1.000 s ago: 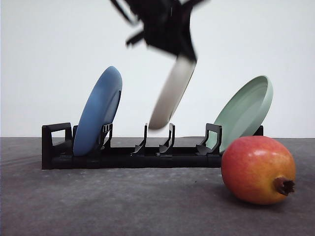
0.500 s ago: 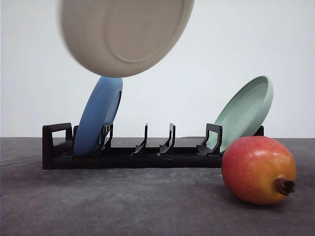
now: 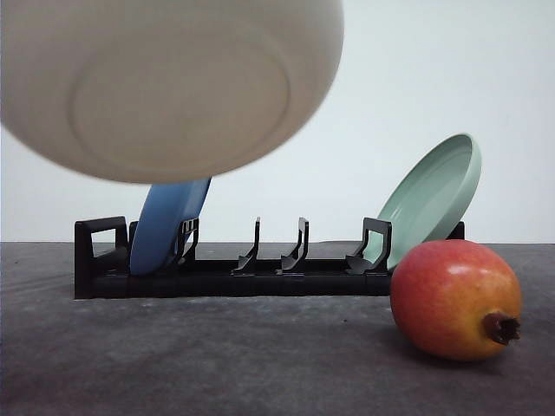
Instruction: Place pomegranate in white plate
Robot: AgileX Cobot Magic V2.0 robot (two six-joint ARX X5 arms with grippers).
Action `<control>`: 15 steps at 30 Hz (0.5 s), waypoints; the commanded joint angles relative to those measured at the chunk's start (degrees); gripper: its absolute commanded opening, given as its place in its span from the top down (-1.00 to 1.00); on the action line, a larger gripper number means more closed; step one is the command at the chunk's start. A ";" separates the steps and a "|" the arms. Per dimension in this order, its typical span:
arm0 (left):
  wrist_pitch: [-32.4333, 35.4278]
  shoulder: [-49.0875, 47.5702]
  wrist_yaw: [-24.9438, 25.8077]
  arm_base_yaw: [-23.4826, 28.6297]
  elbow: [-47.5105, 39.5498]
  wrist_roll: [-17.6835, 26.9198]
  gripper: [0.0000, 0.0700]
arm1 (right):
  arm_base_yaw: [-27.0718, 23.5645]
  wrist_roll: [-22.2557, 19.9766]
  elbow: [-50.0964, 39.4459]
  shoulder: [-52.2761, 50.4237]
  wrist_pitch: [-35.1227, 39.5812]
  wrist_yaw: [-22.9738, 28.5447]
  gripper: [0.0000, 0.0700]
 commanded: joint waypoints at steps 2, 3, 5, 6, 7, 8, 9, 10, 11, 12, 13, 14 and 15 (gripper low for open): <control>6.67 0.77 -2.59 -1.66 -5.21 -0.84 1.00 | 0.04 0.33 1.01 0.22 -0.70 -0.13 -0.68; 9.23 0.79 -2.66 -1.94 -7.72 -0.84 1.00 | 0.04 0.33 1.01 0.22 -1.03 -0.16 -0.68; 14.36 0.94 -2.77 -2.24 -12.15 -0.82 1.00 | 0.04 0.35 1.01 0.22 -1.36 -0.29 -0.68; 17.22 0.99 -2.90 -2.28 -14.55 -0.95 1.00 | 0.04 0.35 1.01 0.22 -1.52 -0.31 -0.68; 19.63 1.06 -2.97 -2.28 -16.56 -1.06 1.00 | 0.04 0.35 1.01 0.22 -1.75 -0.31 -0.68; 22.05 1.17 -3.27 -2.28 -18.50 -1.12 1.00 | 0.04 0.35 1.01 0.22 -1.94 -0.31 -0.68; 24.54 1.43 -3.68 -2.28 -20.38 -1.19 1.00 | 0.04 0.35 1.01 0.22 -2.17 -0.31 -0.68; 26.38 1.63 -3.97 -2.26 -21.69 -1.17 1.00 | 0.04 0.35 1.01 0.22 -2.29 -0.31 -0.68; 28.11 1.97 -4.53 -2.28 -22.83 -1.17 1.00 | 0.04 0.33 1.01 0.22 -2.43 -0.31 -0.68; 29.68 2.46 -5.29 -2.26 -23.68 -1.17 1.00 | 0.04 0.33 1.01 0.22 -2.52 -0.31 -0.68; 30.78 2.97 -5.87 -2.26 -24.15 -1.17 1.00 | 0.04 0.33 1.01 0.22 -2.63 -0.31 -0.69; 31.60 3.64 -6.33 -2.26 -24.41 -1.17 1.00 | 0.04 0.33 1.01 0.22 -2.69 -0.31 -0.68; 32.29 4.61 -6.35 -2.26 -24.46 -1.16 1.00 | 0.04 0.33 1.01 0.22 -2.76 -0.31 -0.68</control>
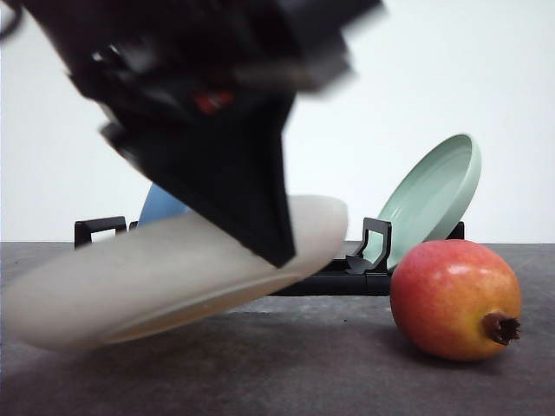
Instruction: Place pomegranate in white plate
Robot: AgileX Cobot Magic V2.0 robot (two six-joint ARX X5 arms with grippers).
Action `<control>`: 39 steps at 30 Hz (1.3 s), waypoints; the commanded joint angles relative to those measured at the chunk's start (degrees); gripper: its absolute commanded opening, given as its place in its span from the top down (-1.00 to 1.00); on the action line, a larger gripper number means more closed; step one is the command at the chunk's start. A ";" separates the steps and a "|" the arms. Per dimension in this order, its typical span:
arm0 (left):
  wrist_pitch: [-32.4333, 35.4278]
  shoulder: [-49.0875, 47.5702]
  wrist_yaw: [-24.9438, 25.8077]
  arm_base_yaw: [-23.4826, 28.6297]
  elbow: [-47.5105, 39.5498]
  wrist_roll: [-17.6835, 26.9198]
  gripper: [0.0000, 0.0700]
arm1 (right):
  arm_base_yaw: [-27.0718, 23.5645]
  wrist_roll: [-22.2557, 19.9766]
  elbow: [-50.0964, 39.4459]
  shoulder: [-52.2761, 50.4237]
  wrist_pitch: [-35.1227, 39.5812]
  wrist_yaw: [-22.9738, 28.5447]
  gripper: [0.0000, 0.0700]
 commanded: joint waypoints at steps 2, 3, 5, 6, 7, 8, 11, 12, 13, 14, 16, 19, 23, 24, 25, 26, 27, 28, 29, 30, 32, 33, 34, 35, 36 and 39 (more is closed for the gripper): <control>2.18 3.15 -0.55 -0.81 0.59 -0.31 1.00 | 0.04 0.31 1.01 0.22 0.00 -0.20 -0.68; 2.56 4.43 -0.53 -0.81 0.59 -0.69 1.00 | 0.04 0.33 1.01 0.22 -0.12 -0.20 -0.68; 2.92 6.68 -0.48 -0.83 0.59 -1.96 1.00 | 0.04 0.30 1.01 0.22 -0.42 -0.20 -0.68; 3.00 7.94 -0.38 -0.83 0.59 -2.75 1.00 | 0.04 0.29 1.01 0.22 -0.55 -0.20 -0.69; 2.96 8.80 -0.38 -0.81 0.59 -3.22 1.00 | 0.04 0.31 1.01 0.22 -0.66 -0.20 -0.68; 2.94 9.68 -0.38 -0.81 0.59 -3.62 1.00 | 0.04 0.31 1.01 0.22 -0.70 -0.20 -0.68; 2.94 10.86 -0.36 -0.81 0.59 -4.70 0.99 | 0.04 0.31 1.01 0.22 -0.68 -0.20 -0.68; 2.96 10.88 -0.36 -0.81 0.59 -4.74 0.91 | 0.04 0.31 1.01 0.22 -0.68 -0.20 -0.68; 3.01 10.88 -0.36 -0.81 0.61 -4.78 0.78 | 0.04 0.31 1.01 0.22 -0.68 -0.20 -0.68; 3.02 10.86 -0.36 -0.81 0.64 -4.97 0.63 | 0.04 0.31 1.01 0.22 -0.68 -0.20 -0.69; 2.94 10.72 -0.38 -0.74 0.73 -5.78 0.27 | 0.04 0.28 1.01 0.22 -0.69 -0.20 -0.68; 2.71 10.44 -0.37 -0.72 1.19 -7.23 -0.34 | 0.08 0.38 1.01 0.22 -0.68 -0.20 -0.68; 2.12 9.20 -0.29 -0.72 2.75 -10.40 -0.72 | 1.47 0.39 1.00 0.28 -1.86 -0.56 -0.68; 1.76 8.53 -0.29 -0.72 3.27 -10.61 -0.72 | 2.19 0.20 0.98 0.40 -2.65 -0.52 -0.68; 1.18 7.79 -0.29 -0.72 3.79 -10.75 -0.72 | 2.89 -0.02 0.98 0.77 -3.36 -0.49 -0.68; 0.35 6.93 -0.29 -0.72 4.40 -11.13 -0.72 | 3.63 -0.32 0.98 1.16 -4.19 -0.43 -0.69; -0.84 5.74 -0.29 -0.72 5.09 -11.66 -0.72 | 4.52 -0.69 0.98 1.51 -5.18 -0.37 -0.68; -2.10 4.63 -0.29 -0.72 5.73 -11.81 -0.72 | 5.35 -1.13 0.98 1.96 -6.12 -0.39 -0.69; -3.66 3.43 -0.27 -0.72 6.49 -11.85 -0.72 | 6.24 -1.64 0.98 2.60 -7.04 -0.36 -0.69; -5.69 1.84 -0.27 -0.72 7.42 -11.87 -0.72 | 7.25 -2.17 0.98 3.44 -8.17 -0.15 -0.69; -9.26 -0.96 -0.27 -0.72 9.12 -11.94 -0.71 | 8.91 -3.25 0.98 5.16 -9.89 0.22 -0.69; -11.33 -2.88 -0.27 -0.72 10.16 -11.98 -0.71 | 9.77 -3.76 0.98 6.34 -10.73 0.35 -0.69; -12.75 -4.34 -0.27 -0.72 10.95 -12.00 -0.71 | 10.44 -4.19 0.98 7.42 -11.33 0.53 -0.69; -14.04 -6.03 -0.21 -0.72 11.77 -12.00 -0.71 | 11.18 -4.51 0.98 8.68 -11.80 0.82 -0.69; -15.34 -8.04 0.01 -0.72 12.55 -12.02 -0.71 | 11.99 -4.82 0.98 10.07 -12.31 1.39 -0.69; -17.02 -13.81 1.61 -0.72 13.49 -12.05 -0.70 | 14.65 -5.09 0.98 14.25 -12.67 4.37 -0.69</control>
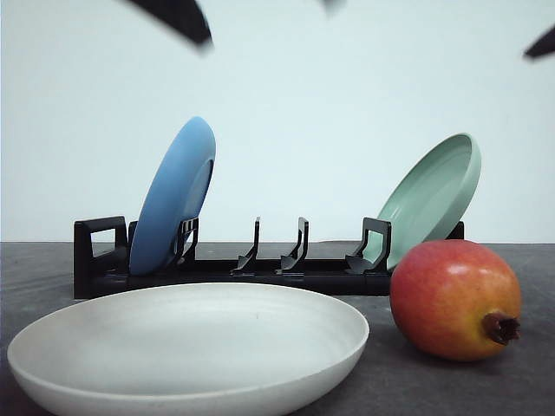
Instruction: Place pomegranate in white plate
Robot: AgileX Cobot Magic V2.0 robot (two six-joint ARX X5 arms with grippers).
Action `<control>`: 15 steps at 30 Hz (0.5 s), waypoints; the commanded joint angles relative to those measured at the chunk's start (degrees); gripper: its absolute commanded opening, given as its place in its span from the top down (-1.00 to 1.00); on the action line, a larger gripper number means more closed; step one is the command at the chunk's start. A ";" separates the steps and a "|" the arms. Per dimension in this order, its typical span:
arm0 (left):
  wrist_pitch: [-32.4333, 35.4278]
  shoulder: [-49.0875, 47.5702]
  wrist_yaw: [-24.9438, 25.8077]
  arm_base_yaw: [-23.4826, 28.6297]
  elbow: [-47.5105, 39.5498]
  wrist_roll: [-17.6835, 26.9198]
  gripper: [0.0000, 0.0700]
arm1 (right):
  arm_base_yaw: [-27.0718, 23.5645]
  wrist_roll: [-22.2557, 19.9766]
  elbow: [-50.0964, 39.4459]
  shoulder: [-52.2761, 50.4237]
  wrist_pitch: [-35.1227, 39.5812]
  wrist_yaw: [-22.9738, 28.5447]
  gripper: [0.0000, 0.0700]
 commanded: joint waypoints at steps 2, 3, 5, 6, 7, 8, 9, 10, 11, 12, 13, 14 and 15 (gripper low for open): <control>-0.77 -4.45 1.94 -0.72 1.11 -0.43 -0.69 | 2.57 -1.64 0.98 3.75 0.31 3.49 -0.70; -1.19 -6.62 2.59 -0.74 1.11 -0.46 -0.69 | 3.65 -2.36 0.98 5.24 0.33 5.20 -0.73; -2.23 -10.45 3.06 -0.74 1.11 -0.77 -0.69 | 5.46 -2.48 0.98 7.90 0.33 8.96 -0.90; -3.01 -12.21 3.26 -0.74 1.11 -0.98 -0.69 | 6.28 -2.50 0.98 9.17 0.37 10.60 -1.00; -3.88 -13.74 3.45 -0.74 1.11 -1.36 -0.69 | 7.06 -2.49 0.98 10.37 0.40 12.10 -1.00; -4.92 -15.24 3.49 -0.74 1.11 -1.77 -0.69 | 7.76 -2.47 0.98 11.58 0.46 13.64 -1.00; -6.17 -16.88 3.46 -0.74 1.11 -2.08 -0.69 | 8.50 -2.45 0.98 12.93 0.62 15.30 -1.00; -7.19 -18.11 3.42 -0.72 1.11 -2.15 -0.69 | 9.00 -2.45 0.98 14.03 0.81 16.62 -1.00; -8.28 -19.28 3.40 -0.72 1.11 -2.05 -0.69 | 9.45 -2.45 0.98 15.11 1.17 17.84 -1.00; -9.49 -20.37 3.22 -0.72 1.11 -1.94 -0.69 | 9.90 -2.40 0.98 16.28 1.64 18.98 -1.00; -10.78 -21.36 2.58 -0.72 1.09 -1.99 -0.69 | 10.39 -2.27 0.98 17.57 2.31 19.80 -1.00; -11.78 -22.22 2.10 -0.72 1.09 -2.07 -0.69 | 10.79 -2.21 0.98 18.74 3.01 20.24 -1.00; -12.47 -23.05 1.69 -0.72 1.09 -2.09 -0.69 | 11.12 -2.19 0.98 19.87 3.70 20.41 -1.00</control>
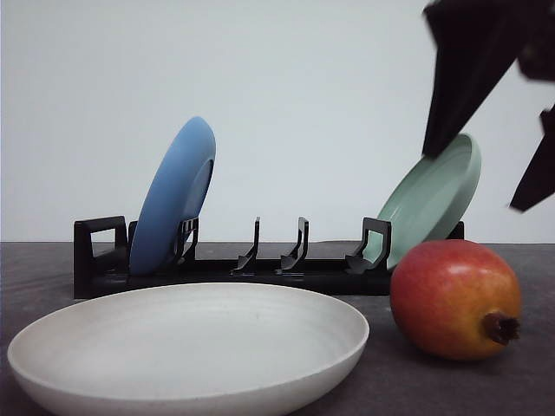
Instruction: Place pomegranate in white plate
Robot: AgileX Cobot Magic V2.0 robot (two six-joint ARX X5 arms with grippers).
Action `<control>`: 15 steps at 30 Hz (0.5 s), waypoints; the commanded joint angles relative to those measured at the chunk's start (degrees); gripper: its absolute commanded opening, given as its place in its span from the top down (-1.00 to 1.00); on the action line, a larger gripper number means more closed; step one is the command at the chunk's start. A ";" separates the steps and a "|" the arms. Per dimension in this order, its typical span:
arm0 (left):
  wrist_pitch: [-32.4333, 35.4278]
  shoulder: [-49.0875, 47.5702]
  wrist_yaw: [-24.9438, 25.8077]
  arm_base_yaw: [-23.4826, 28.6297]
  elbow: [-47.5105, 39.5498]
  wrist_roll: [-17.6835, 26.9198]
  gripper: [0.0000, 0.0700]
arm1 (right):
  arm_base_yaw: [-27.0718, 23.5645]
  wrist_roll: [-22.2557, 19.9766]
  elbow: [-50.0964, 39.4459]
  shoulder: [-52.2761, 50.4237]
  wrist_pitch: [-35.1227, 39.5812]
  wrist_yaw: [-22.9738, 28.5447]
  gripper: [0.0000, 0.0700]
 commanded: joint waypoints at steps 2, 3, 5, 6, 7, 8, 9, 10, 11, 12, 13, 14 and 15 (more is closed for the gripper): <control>-0.69 -1.22 -1.15 -0.72 1.05 -0.48 -0.69 | 0.99 -0.28 0.98 3.41 1.85 0.35 -1.00; -0.98 -1.97 -1.39 -0.72 1.05 -0.64 -0.69 | 1.21 -0.21 0.98 4.59 2.27 0.55 -1.00; -1.16 -3.20 -1.76 -0.72 1.05 -1.20 -0.69 | 1.72 0.11 0.98 6.84 2.88 1.61 -1.00; -1.12 -3.91 -2.09 -0.72 1.05 -1.43 -0.69 | 2.02 0.13 0.98 8.06 3.19 2.10 -1.00; -1.12 -4.49 -2.42 -0.72 1.05 -1.49 -0.69 | 2.17 0.13 0.98 9.13 3.54 2.21 -1.00; -1.15 -5.03 -2.68 -0.72 1.05 -1.48 -0.69 | 2.32 0.13 0.98 10.24 4.01 2.11 -1.00; -1.18 -5.56 -2.86 -0.72 1.05 -1.47 -0.69 | 2.49 0.13 0.98 11.42 4.54 1.97 -1.00; -1.19 -6.02 -2.88 -0.72 1.05 -1.49 -0.69 | 2.56 0.13 0.98 12.39 4.98 1.92 -1.00; -1.21 -6.45 -2.89 -0.72 1.05 -1.49 -0.69 | 2.65 0.11 0.98 13.37 5.41 1.93 -1.00; -1.21 -6.91 -2.93 -0.72 1.05 -1.49 -0.69 | 2.75 0.11 0.98 14.51 5.90 1.93 -1.00; -1.21 -7.26 -2.97 -0.72 1.05 -1.49 -0.69 | 2.81 0.11 0.98 15.50 6.24 1.93 -1.00; -1.24 -7.63 -2.99 -0.72 1.05 -1.49 -0.69 | 2.83 0.11 0.98 16.50 6.44 1.94 -1.00; -1.30 -7.89 -3.00 -0.72 1.05 -1.49 -0.69 | 2.83 0.11 0.98 17.38 6.45 1.96 -1.00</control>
